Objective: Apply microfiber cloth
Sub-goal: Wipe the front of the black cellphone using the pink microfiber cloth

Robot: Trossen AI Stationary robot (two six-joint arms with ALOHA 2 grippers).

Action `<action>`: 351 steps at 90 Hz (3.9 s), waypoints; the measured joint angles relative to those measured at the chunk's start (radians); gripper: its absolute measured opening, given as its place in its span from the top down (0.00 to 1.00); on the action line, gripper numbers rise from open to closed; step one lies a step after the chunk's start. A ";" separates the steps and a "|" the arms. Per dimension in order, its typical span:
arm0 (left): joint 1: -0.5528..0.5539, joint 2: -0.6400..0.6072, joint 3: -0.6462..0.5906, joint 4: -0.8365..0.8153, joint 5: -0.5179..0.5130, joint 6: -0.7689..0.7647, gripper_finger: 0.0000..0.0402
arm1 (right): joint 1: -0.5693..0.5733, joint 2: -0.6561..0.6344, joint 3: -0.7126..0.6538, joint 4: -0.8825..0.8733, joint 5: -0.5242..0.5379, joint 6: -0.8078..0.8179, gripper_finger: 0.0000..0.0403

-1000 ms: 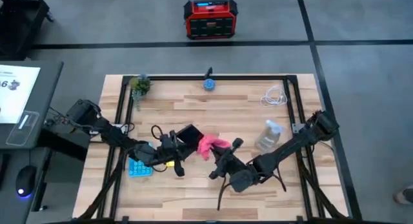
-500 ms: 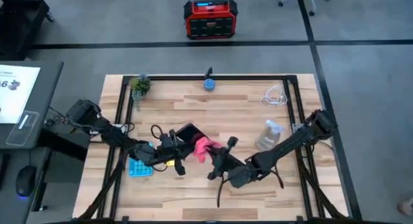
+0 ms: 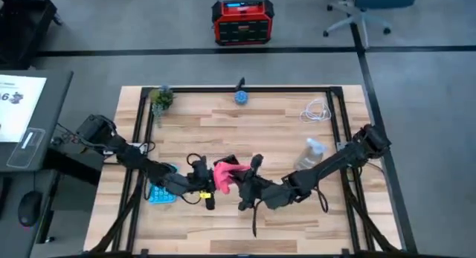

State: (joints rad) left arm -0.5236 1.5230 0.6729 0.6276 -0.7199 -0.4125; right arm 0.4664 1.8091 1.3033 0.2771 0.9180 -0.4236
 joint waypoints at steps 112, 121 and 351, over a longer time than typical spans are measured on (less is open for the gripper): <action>0.001 0.002 0.092 -0.260 0.040 -0.021 0.98 | 0.038 0.000 0.001 -0.458 -0.051 0.244 1.00; 0.002 0.002 0.092 -0.251 0.022 -0.023 0.98 | 0.041 0.000 0.001 -0.448 0.049 0.262 1.00; -0.026 0.000 0.091 0.089 -0.142 0.098 0.98 | 0.126 -0.020 0.000 -0.319 0.468 0.542 1.00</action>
State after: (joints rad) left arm -0.5499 1.5230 0.7643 0.7171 -0.8615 -0.3144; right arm 0.5924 1.7889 1.3037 -0.0423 1.3861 0.1183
